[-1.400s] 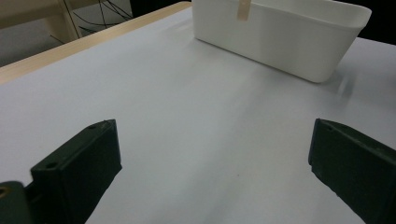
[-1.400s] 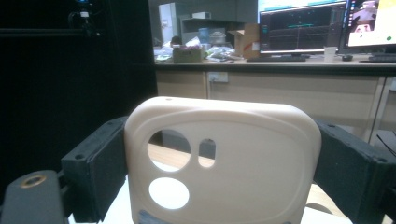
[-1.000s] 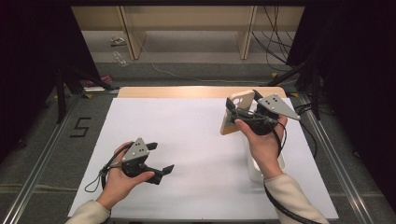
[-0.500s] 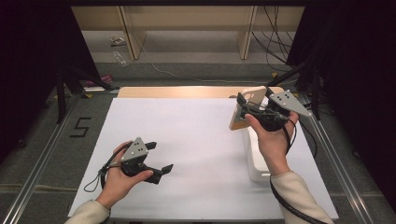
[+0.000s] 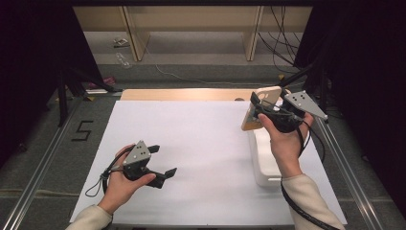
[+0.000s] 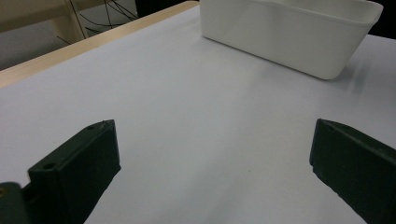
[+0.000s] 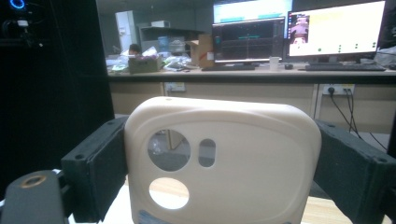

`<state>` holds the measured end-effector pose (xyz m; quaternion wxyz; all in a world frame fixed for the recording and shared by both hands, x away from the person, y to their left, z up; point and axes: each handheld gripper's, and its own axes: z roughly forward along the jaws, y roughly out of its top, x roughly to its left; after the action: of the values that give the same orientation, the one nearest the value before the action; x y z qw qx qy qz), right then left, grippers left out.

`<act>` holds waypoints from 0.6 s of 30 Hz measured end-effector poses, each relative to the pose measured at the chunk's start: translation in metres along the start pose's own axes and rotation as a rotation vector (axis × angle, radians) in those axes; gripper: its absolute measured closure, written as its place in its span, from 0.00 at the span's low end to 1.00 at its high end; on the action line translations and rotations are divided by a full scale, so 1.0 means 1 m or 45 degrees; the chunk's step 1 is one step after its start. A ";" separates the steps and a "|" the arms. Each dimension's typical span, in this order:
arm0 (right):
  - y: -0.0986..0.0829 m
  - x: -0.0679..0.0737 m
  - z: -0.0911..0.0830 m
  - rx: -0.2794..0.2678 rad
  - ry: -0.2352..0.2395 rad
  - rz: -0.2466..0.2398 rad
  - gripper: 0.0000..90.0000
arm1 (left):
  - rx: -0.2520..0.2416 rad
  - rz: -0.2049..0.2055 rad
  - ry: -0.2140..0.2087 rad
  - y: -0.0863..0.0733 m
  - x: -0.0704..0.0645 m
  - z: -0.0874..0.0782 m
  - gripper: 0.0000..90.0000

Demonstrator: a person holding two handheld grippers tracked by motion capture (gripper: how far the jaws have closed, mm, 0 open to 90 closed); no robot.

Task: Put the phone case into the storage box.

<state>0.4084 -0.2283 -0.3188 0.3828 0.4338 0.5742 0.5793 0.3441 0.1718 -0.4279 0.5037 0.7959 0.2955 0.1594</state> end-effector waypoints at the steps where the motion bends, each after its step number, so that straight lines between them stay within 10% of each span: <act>1: 0.000 -0.001 0.000 0.000 -0.005 0.004 0.13 | -0.001 0.002 0.002 0.000 0.000 0.000 0.01; 18: 0.001 -0.010 -0.001 -0.003 -0.044 -0.007 0.13 | 0.002 0.010 0.010 0.000 0.002 -0.001 0.01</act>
<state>0.4112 -0.2381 -0.3187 0.3948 0.4416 0.5680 0.5713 0.3450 0.1741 -0.4279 0.5014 0.7968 0.2945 0.1644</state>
